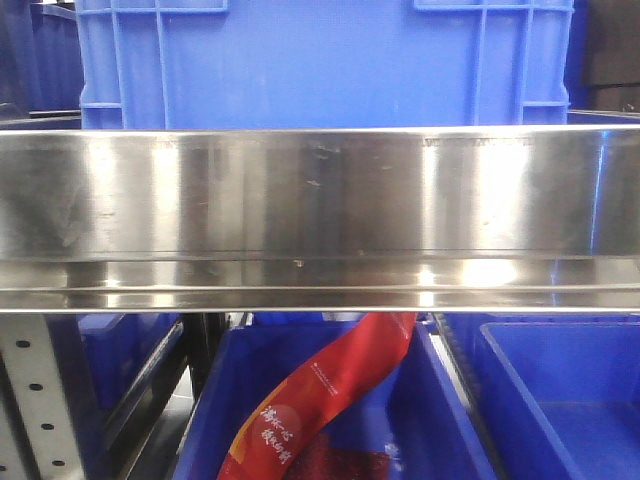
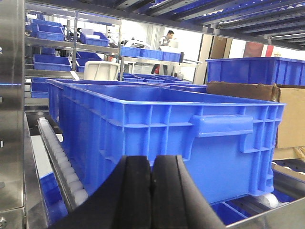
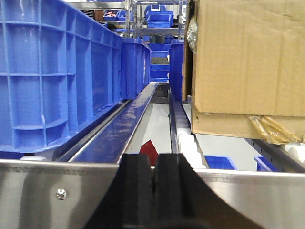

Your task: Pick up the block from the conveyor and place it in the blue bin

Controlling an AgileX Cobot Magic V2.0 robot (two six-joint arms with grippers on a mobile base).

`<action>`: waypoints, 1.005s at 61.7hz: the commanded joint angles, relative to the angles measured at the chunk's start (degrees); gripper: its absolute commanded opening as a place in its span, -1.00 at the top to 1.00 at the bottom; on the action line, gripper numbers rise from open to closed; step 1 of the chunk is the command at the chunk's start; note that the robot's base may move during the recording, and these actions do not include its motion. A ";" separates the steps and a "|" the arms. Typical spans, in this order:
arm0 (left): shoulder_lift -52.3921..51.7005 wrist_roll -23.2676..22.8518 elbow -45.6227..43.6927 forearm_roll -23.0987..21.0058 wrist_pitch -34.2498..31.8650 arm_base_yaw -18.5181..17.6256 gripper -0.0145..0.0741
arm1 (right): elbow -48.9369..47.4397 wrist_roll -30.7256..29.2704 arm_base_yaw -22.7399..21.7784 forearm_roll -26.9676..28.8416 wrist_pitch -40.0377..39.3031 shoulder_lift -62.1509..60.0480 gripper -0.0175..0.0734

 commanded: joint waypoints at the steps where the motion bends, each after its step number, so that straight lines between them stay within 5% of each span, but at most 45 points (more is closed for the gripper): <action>1: -0.20 0.08 0.03 -0.34 -0.96 -0.35 0.92 | 0.11 0.00 -0.25 -0.58 -1.07 -0.23 0.97; 56: -0.20 0.08 0.26 -0.43 -0.56 -0.35 0.92 | 0.11 0.00 -0.25 -0.57 -1.17 -0.23 0.97; 62: -0.20 -3.22 1.56 4.94 -0.51 1.51 0.92 | 0.11 0.00 -0.25 -0.57 -1.17 -0.23 0.97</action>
